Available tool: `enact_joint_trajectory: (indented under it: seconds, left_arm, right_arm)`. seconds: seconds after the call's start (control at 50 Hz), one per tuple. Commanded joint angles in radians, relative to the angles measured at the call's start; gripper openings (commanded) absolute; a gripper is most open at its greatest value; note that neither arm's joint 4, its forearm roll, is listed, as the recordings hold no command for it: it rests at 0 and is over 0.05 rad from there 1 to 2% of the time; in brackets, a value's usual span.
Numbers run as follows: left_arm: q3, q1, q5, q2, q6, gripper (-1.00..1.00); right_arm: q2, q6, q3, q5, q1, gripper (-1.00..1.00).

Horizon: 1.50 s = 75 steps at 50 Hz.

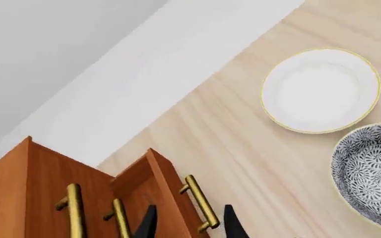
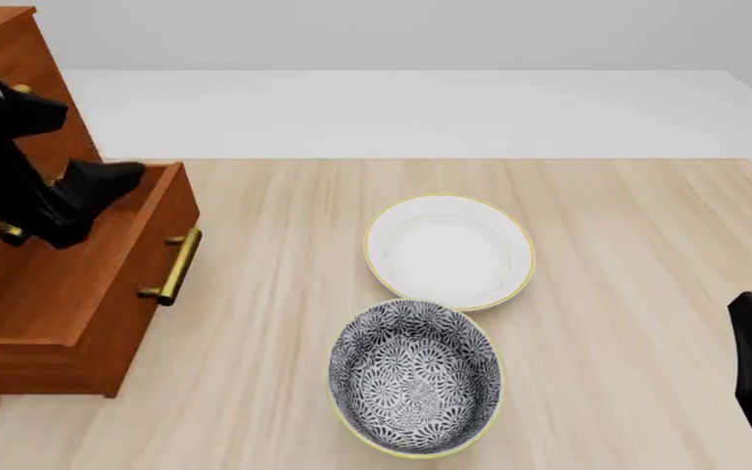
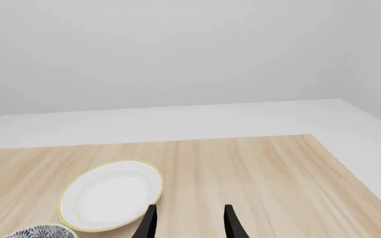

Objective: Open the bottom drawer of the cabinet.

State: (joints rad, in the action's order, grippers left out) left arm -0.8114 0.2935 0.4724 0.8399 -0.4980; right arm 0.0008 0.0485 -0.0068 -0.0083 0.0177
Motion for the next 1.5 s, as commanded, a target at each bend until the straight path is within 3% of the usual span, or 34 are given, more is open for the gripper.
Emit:
enact_joint_trajectory:
  seconds: [0.02,0.04,0.08,0.22,0.36,0.52,0.96,1.5]
  left_arm:
    - [-0.122,-0.055,0.19,0.022,0.247,1.0]
    - [-0.13,-0.065,0.2,0.024,0.281,1.0]
    - [-0.132,-0.081,0.201,0.021,0.278,1.0]
    - [-0.133,-0.129,0.231,0.024,0.367,1.0]
    - [-0.106,-0.158,0.236,0.04,0.491,1.0]
    - [-0.072,-0.197,0.204,0.06,0.564,1.0]
    - [-0.007,-0.279,0.098,0.152,0.562,1.0]
    - [0.101,-0.295,-0.035,0.253,0.555,1.0]
  right_arm:
    - [0.0,0.002,-0.003,0.002,0.0,1.0]
    - [0.0,0.003,-0.004,0.001,0.0,1.0]
    - [0.0,0.004,-0.004,0.002,0.0,1.0]
    - [0.0,0.007,-0.007,0.005,-0.001,1.0]
    - [0.0,0.01,-0.005,0.003,-0.001,1.0]
    - [0.0,0.01,-0.002,0.001,-0.002,1.0]
    - [0.0,0.011,-0.002,-0.001,0.0,1.0]
    - [0.0,0.012,-0.006,0.004,0.003,1.0]
